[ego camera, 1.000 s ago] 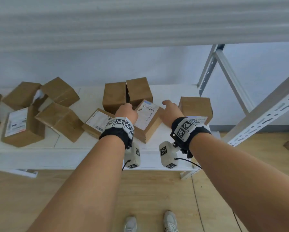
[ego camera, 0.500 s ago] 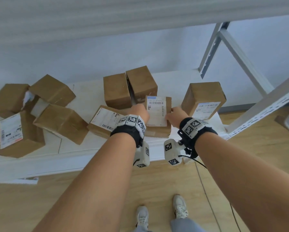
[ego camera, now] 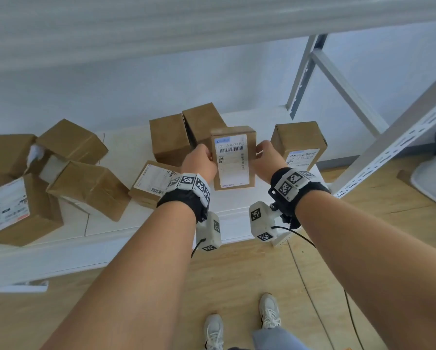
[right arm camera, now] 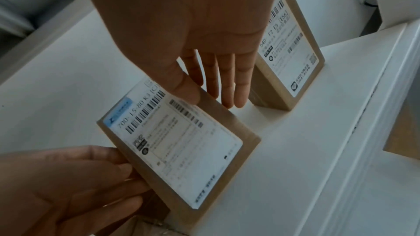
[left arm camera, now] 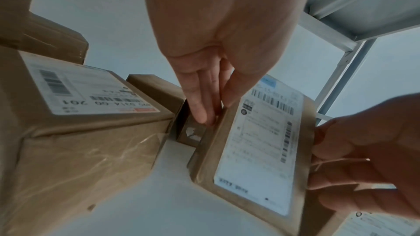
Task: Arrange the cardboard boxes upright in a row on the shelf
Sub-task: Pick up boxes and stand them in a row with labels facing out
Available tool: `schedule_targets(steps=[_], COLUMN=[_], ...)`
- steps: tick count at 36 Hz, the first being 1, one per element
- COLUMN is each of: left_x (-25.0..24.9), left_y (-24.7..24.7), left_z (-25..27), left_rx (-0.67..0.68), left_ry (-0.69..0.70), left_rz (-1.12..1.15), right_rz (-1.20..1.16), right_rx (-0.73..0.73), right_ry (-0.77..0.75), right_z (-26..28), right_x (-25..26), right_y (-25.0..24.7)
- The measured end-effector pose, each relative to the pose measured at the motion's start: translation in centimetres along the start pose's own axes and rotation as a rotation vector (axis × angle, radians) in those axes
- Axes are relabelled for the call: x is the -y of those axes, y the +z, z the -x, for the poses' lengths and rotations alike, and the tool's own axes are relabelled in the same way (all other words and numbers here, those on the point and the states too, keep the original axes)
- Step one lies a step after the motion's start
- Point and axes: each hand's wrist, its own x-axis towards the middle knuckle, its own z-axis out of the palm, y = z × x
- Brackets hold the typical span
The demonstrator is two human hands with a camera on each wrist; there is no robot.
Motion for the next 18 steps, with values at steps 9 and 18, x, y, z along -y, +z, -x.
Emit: schedule_targets(steps=[9, 18], left_x=[0.2, -1.4], left_y=[0.2, -1.4], left_z=[1.0, 0.9], left_rx=[0.193, 0.149], left_ry=[-0.073, 0.039], left_rz=[-0.001, 0.072], right_rz=[0.01, 0.028], right_rx=[0.07, 0.047], right_ry=[0.093, 0.037], right_z=[0.9, 1.1], right_x=[-1.2, -0.2], right_y=[1.5, 0.4])
